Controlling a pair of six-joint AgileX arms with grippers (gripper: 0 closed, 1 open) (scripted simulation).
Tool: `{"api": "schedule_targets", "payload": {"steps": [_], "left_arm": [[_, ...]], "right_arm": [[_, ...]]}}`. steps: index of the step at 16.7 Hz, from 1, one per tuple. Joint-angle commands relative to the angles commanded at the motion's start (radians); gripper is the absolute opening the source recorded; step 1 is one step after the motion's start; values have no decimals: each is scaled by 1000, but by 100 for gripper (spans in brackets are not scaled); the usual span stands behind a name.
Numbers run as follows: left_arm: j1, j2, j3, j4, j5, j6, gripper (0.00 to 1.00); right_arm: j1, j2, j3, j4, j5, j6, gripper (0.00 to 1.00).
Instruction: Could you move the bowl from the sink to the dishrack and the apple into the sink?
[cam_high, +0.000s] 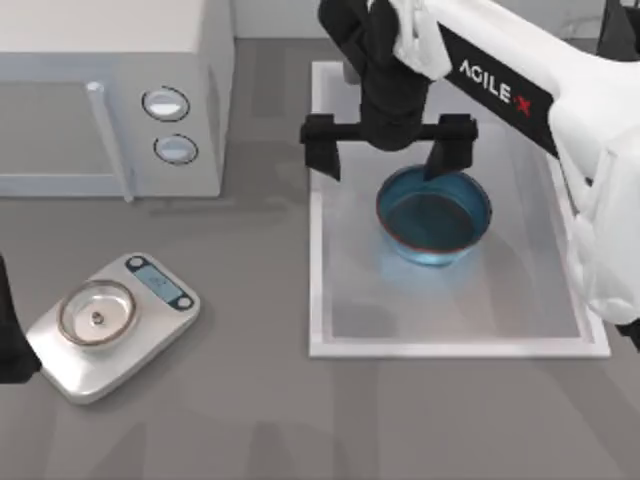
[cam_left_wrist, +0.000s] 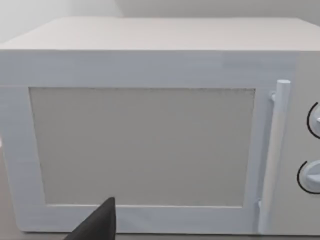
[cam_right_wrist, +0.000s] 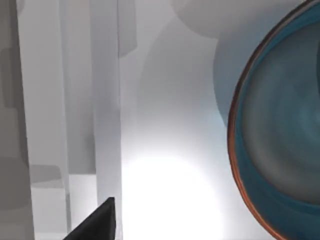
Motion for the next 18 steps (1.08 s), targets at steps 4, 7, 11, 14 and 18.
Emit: {"api": "schedule_targets", "payload": {"steps": [4,7,11,14,18], "left_arm": [[0,0,0,0,0,0,100],[0,0,0,0,0,0,100],[0,0,0,0,0,0,100],[0,0,0,0,0,0,100],[0,0,0,0,0,0,100]], "right_arm": [[-6,92,-11,106,0,-9,100],[-13,158,-21,182,0,-14,100],[-14,168,-23,194,0,-15,100],[-14,168,-23,194,0,-15,85],[-14,168,-23,194,0,-15,55]]}}
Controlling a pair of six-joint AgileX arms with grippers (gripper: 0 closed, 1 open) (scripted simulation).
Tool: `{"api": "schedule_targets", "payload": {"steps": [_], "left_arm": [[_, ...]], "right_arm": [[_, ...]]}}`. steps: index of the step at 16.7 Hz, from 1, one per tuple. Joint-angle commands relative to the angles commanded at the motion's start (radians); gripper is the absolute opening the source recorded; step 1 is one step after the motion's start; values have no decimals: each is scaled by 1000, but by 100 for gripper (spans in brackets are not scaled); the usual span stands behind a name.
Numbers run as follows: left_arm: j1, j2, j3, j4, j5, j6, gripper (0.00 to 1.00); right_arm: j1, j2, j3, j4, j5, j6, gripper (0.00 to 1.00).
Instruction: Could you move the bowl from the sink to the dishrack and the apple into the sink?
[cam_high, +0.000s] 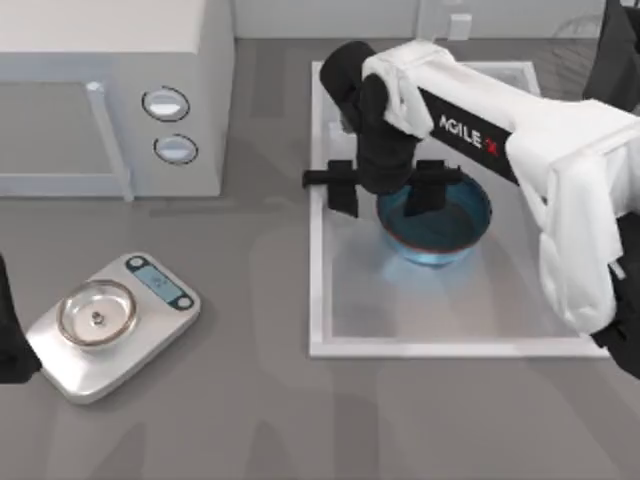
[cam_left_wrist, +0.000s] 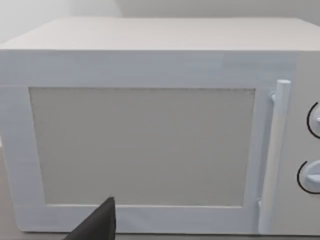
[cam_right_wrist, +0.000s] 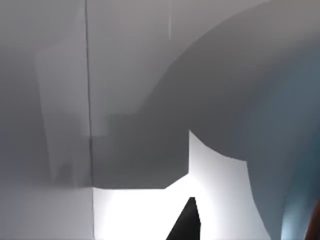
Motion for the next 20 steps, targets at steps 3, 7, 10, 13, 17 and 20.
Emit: {"api": "schedule_targets", "payload": {"steps": [3,7,10,13,17,20], "left_arm": [[0,0,0,0,0,0,100],[0,0,0,0,0,0,100],[0,0,0,0,0,0,100],[0,0,0,0,0,0,100],[0,0,0,0,0,0,100],[0,0,0,0,0,0,100]], "right_arm": [[0,0,0,0,0,0,32],[0,0,0,0,0,0,2],[0,0,0,0,0,0,0],[0,0,0,0,0,0,0],[-2,-9,-5,0,1,1,0],[33,-76,-42,-34,5,29,0]]}}
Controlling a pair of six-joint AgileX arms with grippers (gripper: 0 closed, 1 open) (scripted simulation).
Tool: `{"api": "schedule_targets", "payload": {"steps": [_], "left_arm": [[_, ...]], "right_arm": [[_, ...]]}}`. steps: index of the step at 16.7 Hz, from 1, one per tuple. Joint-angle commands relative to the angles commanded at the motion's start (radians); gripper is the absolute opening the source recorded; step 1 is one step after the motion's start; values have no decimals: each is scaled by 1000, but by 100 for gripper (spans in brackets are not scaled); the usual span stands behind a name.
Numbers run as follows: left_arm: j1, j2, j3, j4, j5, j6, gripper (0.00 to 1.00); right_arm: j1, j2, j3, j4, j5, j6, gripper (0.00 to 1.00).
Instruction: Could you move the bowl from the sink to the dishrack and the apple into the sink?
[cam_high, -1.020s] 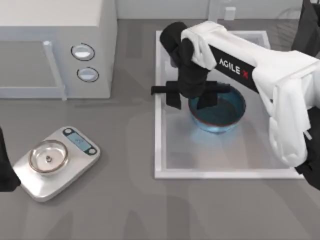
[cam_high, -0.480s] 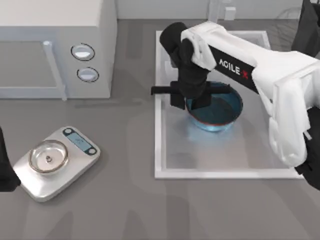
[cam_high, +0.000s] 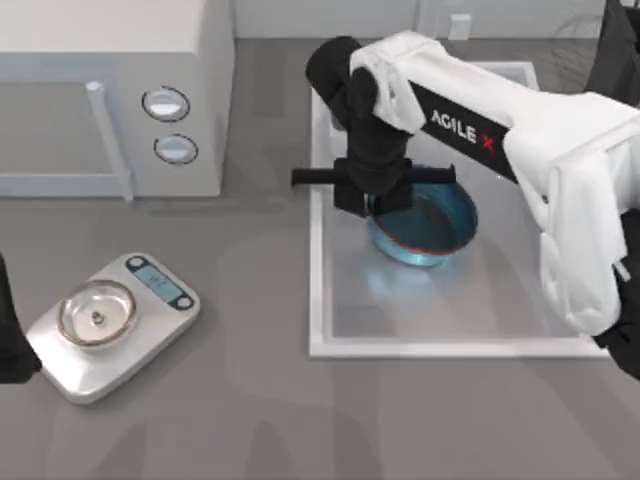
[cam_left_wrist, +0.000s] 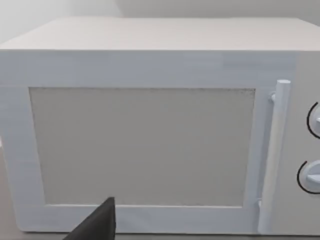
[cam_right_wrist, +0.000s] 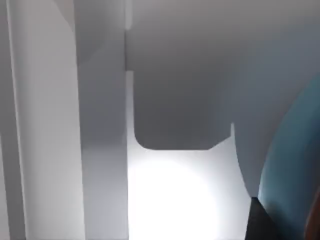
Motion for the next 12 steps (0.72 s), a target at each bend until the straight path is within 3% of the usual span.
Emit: {"api": "schedule_targets", "payload": {"steps": [12], "left_arm": [[0,0,0,0,0,0,100]], "right_arm": [[350,-826,-464,-392,42,350,0]]}}
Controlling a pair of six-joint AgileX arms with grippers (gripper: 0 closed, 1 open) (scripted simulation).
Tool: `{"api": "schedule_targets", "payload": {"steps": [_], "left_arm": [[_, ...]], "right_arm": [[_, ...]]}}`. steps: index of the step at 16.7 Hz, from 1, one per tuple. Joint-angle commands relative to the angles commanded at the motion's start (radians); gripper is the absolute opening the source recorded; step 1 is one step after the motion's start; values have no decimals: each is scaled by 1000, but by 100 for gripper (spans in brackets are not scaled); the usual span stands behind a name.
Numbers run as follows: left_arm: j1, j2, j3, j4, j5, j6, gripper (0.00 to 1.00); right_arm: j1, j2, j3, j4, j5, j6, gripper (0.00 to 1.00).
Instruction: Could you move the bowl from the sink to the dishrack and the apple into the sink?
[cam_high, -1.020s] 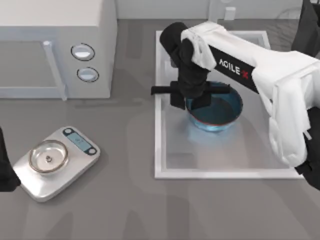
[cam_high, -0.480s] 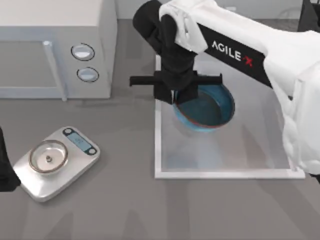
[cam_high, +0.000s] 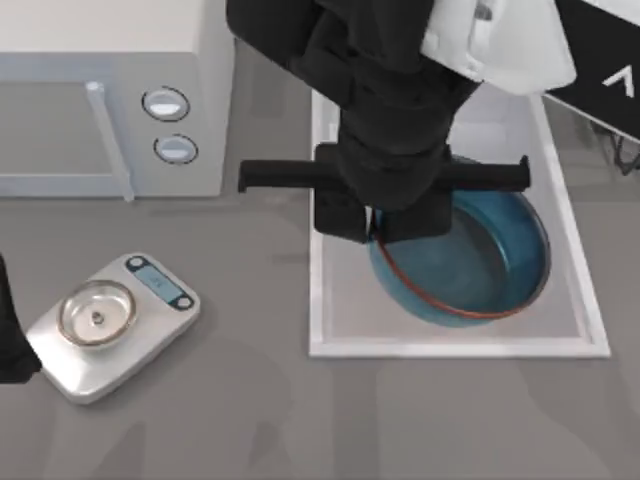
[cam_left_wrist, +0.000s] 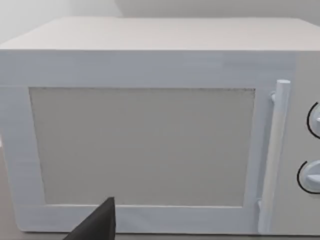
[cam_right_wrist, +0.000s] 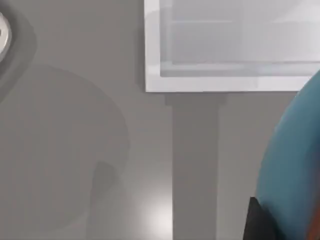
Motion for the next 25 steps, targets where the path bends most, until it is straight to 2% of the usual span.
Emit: {"api": "schedule_targets", "payload": {"steps": [6,11,14,19,25], "left_arm": [[0,0,0,0,0,0,100],[0,0,0,0,0,0,100],[0,0,0,0,0,0,100],[0,0,0,0,0,0,100],[0,0,0,0,0,0,100]], "right_arm": [[101,-201,-126,-106,12,96,0],[95,-200,-124,-103,10,95,0],[36,-240,-154,-38,-32,46,0],[-228,-389,-292,283,-193,-159,0],[-749,-563,-500,902,-408,-508,0]]}}
